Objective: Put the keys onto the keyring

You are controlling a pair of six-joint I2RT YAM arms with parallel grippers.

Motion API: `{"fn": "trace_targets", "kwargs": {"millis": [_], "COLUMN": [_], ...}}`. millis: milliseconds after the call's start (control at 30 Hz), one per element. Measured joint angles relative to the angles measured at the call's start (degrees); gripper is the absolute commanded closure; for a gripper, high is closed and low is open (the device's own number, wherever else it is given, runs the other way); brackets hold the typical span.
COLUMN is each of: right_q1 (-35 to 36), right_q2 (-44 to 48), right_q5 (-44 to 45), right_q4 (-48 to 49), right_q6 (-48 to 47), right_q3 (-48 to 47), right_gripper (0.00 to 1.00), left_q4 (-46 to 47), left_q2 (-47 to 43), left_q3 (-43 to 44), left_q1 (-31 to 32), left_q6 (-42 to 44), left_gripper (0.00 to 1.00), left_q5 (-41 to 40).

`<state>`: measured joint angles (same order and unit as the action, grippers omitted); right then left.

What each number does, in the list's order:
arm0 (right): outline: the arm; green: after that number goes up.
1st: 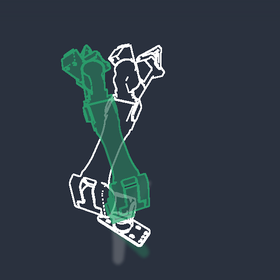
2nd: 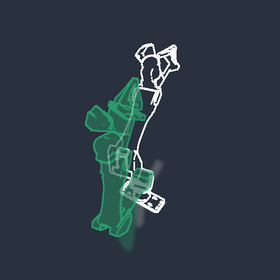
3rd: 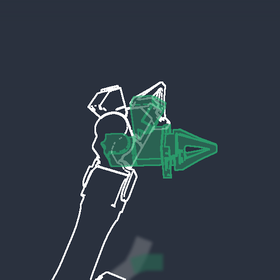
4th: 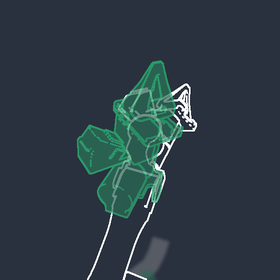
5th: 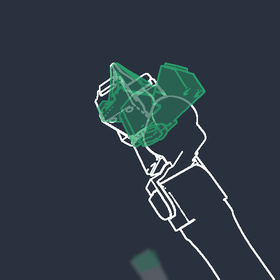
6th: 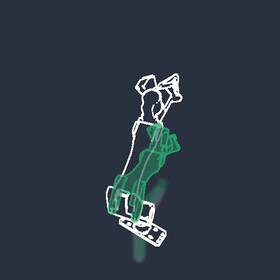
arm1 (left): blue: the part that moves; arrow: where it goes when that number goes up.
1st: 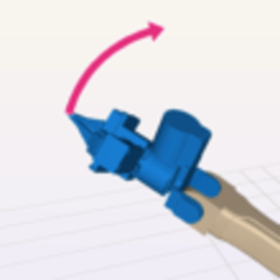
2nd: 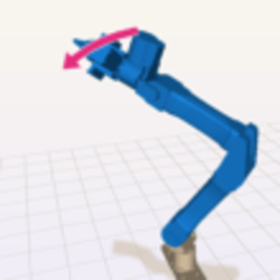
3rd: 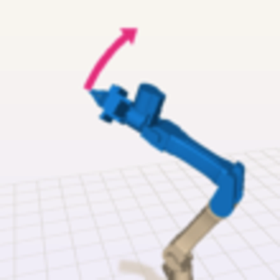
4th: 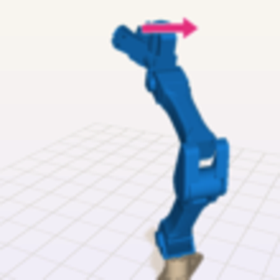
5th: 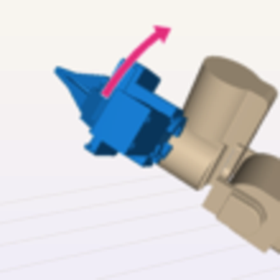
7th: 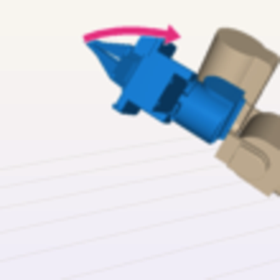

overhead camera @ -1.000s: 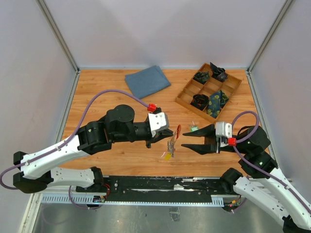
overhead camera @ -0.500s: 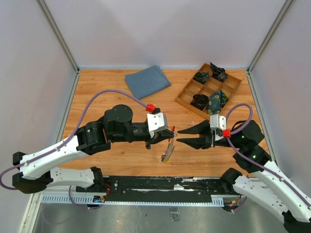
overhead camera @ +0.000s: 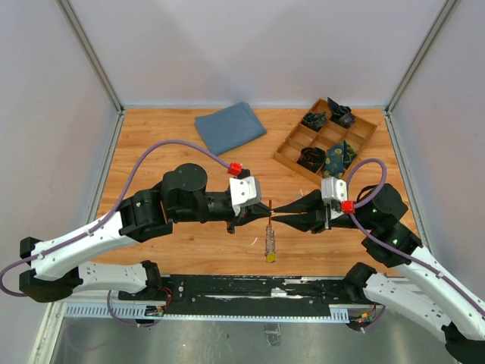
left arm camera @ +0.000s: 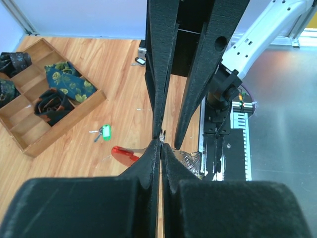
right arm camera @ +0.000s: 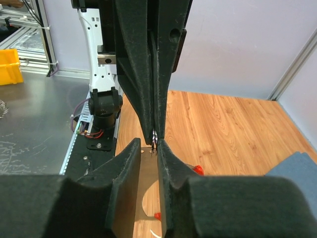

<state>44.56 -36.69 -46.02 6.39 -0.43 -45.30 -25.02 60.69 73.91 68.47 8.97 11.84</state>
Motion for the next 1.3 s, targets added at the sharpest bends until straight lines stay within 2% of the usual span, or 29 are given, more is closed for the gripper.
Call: {"fn": "trace_targets", "kwargs": {"millis": [133, 167, 267, 433, 567, 700, 900, 1067, 1300], "right_q1": [0.5, 0.5, 0.5, 0.5, 0.5, 0.5, 0.5, 1.2, 2.4], "right_q2": [-0.8, -1.0, -1.0, -1.2, -0.5, 1.5, 2.8, 2.4, 0.9], "right_q5": [0.2, 0.2, 0.2, 0.6, 0.6, 0.6, 1.2, 2.6, 3.2], "right_q4": [-1.9, -2.3, -4.4, -7.2, -7.2, -0.8, 15.6, 26.6, 34.5], "right_q6": [-1.2, -1.5, -2.6, -3.9, -3.6, -0.7, 6.6, 10.8, 13.5], "right_q3": [-1.0, -1.3, -2.3, -4.1, -4.3, -3.2, -0.3, 1.7, 1.9], "right_gripper": [0.98, 0.99, 1.0, 1.0, 1.0, 1.0, 1.0, 1.0, 1.0], "left_q4": [-0.6, -0.7, -0.7, -0.4, 1.2, 5.3, 12.4, 14.8, 17.3], "left_q2": [-0.1, -0.1, -0.1, -0.2, -1.7, -6.1, -11.5, -10.9, -9.1], "left_q3": [0.0, 0.0, 0.0, 0.0, 0.0, -1.1, -4.2, -4.4, -4.5], "left_q1": [0.0, 0.0, 0.0, 0.1, 0.1, 0.2, 0.2, 0.2, 0.2], "left_q6": [0.0, 0.0, 0.0, -0.2, -1.6, -4.0, -8.1, -9.7, -10.5], "left_gripper": [1.0, 0.99, 0.97, 0.76, 0.69, 0.68, 0.68, 0.68, 0.69], "left_q5": [0.1, 0.1, 0.1, 0.1, 0.1, 0.1, 0.7, 1.3, 2.2]}}
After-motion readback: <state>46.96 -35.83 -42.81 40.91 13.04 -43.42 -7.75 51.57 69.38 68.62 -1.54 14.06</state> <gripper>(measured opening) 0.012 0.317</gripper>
